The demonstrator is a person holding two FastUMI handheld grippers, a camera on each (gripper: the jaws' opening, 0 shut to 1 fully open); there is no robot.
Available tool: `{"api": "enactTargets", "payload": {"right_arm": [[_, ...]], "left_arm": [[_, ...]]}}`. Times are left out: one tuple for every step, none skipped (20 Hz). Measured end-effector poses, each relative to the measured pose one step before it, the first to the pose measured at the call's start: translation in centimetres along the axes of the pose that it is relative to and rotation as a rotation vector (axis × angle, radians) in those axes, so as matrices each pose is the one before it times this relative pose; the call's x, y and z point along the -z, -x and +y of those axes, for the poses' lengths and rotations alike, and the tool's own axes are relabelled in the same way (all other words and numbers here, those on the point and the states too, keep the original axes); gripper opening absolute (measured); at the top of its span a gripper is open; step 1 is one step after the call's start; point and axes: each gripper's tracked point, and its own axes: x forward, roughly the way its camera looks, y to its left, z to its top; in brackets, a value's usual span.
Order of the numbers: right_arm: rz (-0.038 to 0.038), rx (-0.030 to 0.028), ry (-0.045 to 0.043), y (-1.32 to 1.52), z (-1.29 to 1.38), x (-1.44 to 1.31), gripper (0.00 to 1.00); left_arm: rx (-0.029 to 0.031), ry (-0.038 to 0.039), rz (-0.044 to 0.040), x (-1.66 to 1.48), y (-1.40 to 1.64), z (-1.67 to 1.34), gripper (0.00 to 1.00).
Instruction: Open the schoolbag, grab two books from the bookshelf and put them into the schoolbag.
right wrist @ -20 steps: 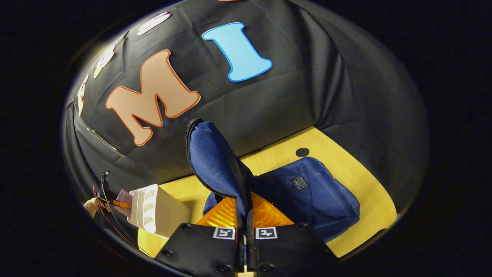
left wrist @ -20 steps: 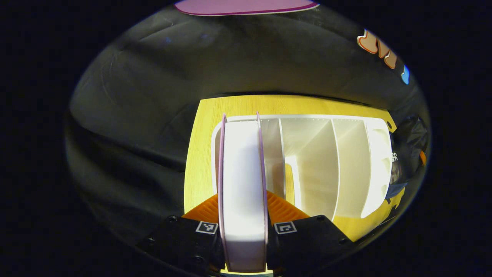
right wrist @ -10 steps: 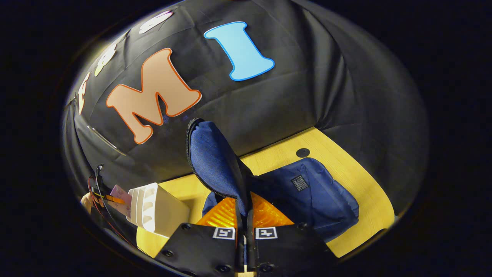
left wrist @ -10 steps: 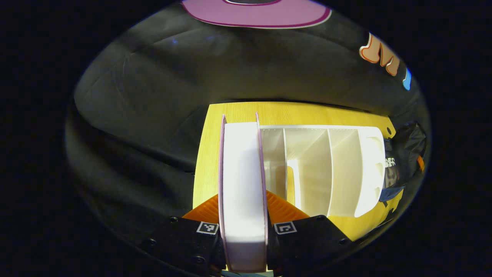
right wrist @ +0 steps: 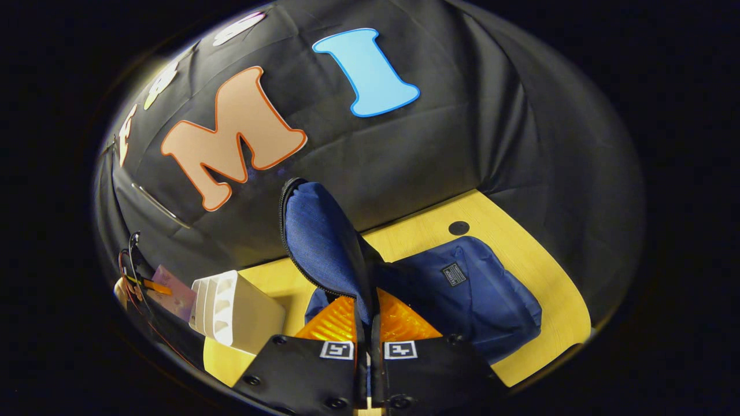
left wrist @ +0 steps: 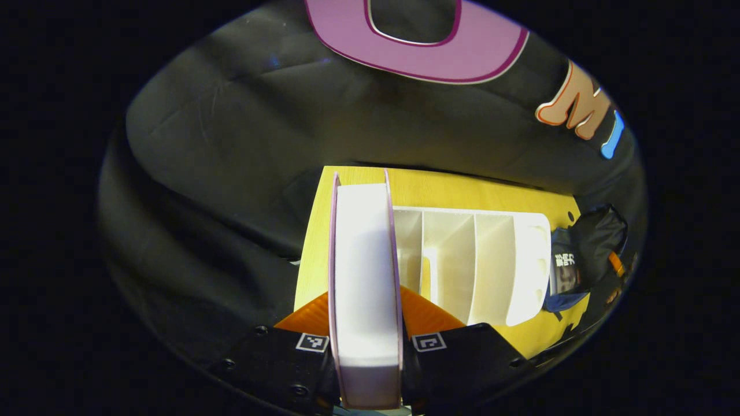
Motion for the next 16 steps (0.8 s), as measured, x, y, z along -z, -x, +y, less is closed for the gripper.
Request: {"api": "enactTargets", "payload": {"right_arm": [[0.00095, -0.00184, -0.00325, 0.002, -0.036, 0.005, 0.05], [0.00321, -0.00252, -0.0042, -0.033, -0.012, 0.014, 0.05], [0.0003, -0.00167, -0.00533, -0.004, -0.022, 0.018, 0.05], [-0.00101, -0.0012, -0.00283, 0.072, -0.056, -0.036, 0.05], [-0.00215, 0.00002, -0.00311, 0.039, -0.108, -0.081, 0.05], [-0.00093, 0.00003, -0.00548, 0.07, -0.062, -0.011, 0.05], [0.00196, -0.00236, -0.00742, 0.075, -0.005, 0.07, 0.05], [0.00097, -0.00171, -0.00391, -0.006, 0.059, 0.069, 0.05], [0.0021, 0.00111, -0.00026, -0.045, -0.051, 0.155, 0.04], [0.00123, -0.00136, -0.00189, -0.048, 0.058, -0.02, 0.05], [0.00011, 0.00077, -0.00114, 0.06, -0.037, 0.046, 0.05], [0.00022, 0.00025, 0.00061, 0.035, -0.007, -0.045, 0.05], [-0.00089, 0.00015, 0.00236, 0.076, -0.055, -0.034, 0.05], [-0.00125, 0.00026, 0.00418, 0.023, 0.052, -0.044, 0.04], [-0.00041, 0.00004, 0.0017, -0.064, -0.041, 0.042, 0.04], [-0.00017, -0.00104, -0.00182, 0.024, 0.021, -0.02, 0.05]], "left_arm": [[0.01069, 0.01086, -0.01442, -0.515, 0.742, -0.115, 0.36], [0.00751, 0.00554, -0.01717, -0.571, 0.559, 0.075, 0.36], [0.00231, 0.00201, -0.00864, -0.247, 0.533, 0.205, 0.36], [0.0001, 0.00459, -0.00535, -0.29, 0.64, 0.204, 0.37], [0.00832, 0.009, -0.00781, -0.344, 0.773, -0.015, 0.37], [0.00371, 0.00926, -0.00998, -0.255, 0.652, 0.173, 0.38], [0.00616, 0.00443, -0.00796, -0.411, 0.449, 0.096, 0.37], [0.00592, 0.01479, -0.01668, -0.37, 0.53, 0.054, 0.37], [0.01096, -0.00525, 0.00473, 0.104, 0.548, 0.005, 0.37], [-0.00292, -0.00293, -0.00994, -0.463, 0.352, 0.069, 0.37], [-0.00473, -0.00175, -0.00527, -0.266, 0.351, 0.23, 0.36], [0.00377, 0.00683, -0.00408, -0.307, 0.406, -0.073, 0.37], [0.0186, 0.0169, -0.00455, -0.315, 0.502, -0.38, 0.37], [0.02393, 0.03214, -0.00972, -0.35, 0.411, -0.607, 0.37], [0.03195, 0.02274, -0.00825, -0.192, 0.332, -0.825, 0.37], [0.0282, 0.02311, -0.01752, -0.392, 0.219, -0.75, 0.36]]}}
